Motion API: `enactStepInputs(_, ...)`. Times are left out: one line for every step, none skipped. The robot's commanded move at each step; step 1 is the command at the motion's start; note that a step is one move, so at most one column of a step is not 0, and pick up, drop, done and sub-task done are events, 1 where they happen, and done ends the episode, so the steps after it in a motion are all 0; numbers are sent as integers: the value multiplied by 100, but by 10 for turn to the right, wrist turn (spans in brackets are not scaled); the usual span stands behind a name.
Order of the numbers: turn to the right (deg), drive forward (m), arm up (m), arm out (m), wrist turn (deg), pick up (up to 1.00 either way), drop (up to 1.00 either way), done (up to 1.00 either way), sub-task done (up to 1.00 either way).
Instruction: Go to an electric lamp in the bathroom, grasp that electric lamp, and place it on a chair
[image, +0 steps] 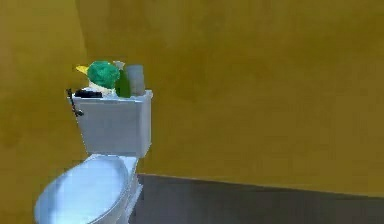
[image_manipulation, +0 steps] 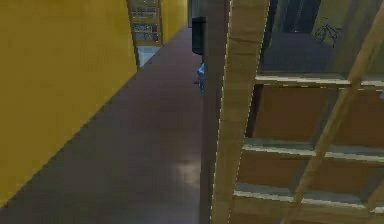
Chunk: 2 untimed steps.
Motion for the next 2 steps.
enactStepInputs(450,0,0,0,0,0,0,0,0)
enactStepInputs(150,0,0,0,0,0,0,0,0)
